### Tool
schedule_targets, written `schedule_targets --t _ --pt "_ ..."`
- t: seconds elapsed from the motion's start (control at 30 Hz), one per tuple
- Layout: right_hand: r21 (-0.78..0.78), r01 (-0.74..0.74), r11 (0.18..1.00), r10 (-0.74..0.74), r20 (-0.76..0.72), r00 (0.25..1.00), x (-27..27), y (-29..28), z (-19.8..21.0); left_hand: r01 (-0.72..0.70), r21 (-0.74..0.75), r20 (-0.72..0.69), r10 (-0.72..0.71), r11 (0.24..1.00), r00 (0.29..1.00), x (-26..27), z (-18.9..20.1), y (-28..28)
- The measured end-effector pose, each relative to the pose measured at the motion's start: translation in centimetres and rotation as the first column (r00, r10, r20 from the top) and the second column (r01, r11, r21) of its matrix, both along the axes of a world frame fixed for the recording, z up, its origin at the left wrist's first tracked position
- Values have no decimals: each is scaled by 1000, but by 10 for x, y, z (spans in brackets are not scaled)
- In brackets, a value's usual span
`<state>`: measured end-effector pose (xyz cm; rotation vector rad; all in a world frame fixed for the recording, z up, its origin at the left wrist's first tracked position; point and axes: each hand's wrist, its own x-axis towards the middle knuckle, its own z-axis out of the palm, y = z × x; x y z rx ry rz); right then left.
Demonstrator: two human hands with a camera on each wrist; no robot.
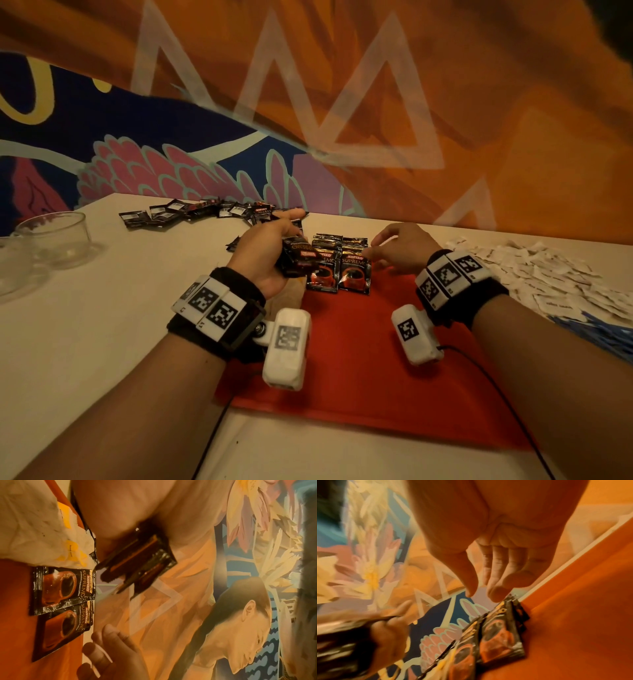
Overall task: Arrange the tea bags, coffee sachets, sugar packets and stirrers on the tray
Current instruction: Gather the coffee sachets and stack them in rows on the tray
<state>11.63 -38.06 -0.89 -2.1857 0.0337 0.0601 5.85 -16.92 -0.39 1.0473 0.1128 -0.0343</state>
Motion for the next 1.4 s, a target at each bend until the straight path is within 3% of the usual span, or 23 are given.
schedule_targets --t 0.2,0.37,0.47,0.57,0.67,0.77,0.87,1.0,1.1,1.27,1.4 --pt "185 -231 955 208 134 969 -33 31 16 25 -3 41 -25 1000 999 -3 -2 -4" --pt "178 -332 926 310 141 940 -45 40 22 81 108 85 -91 991 992 -6 -4 -8" --pt "243 -315 917 271 200 942 -46 37 20 16 143 128 -35 990 991 -3 -7 -11" --pt "229 -252 940 153 376 914 -44 29 17 -39 126 79 29 991 996 -1 -6 -10" --pt "257 -270 928 105 514 851 -45 28 16 67 73 0 -67 995 998 0 -7 -9" --pt "170 -318 933 158 599 785 -48 32 15 207 79 -19 -206 975 978 -3 -6 -10" --pt "173 -329 928 166 597 785 -49 32 15 124 100 47 -129 987 990 -7 -2 -13" --pt "403 -264 876 61 451 890 -49 30 12 -27 108 140 12 994 990 -6 -3 -13" --pt "301 -276 913 146 391 909 -52 29 7 -22 131 174 -1 991 985 -8 -3 -14" --pt "144 -195 970 109 458 882 -53 23 10 -6 166 183 -24 986 983 -11 -2 -17" --pt "140 -204 969 119 461 880 -52 27 9 3 194 146 -32 981 989 -13 -1 -20"
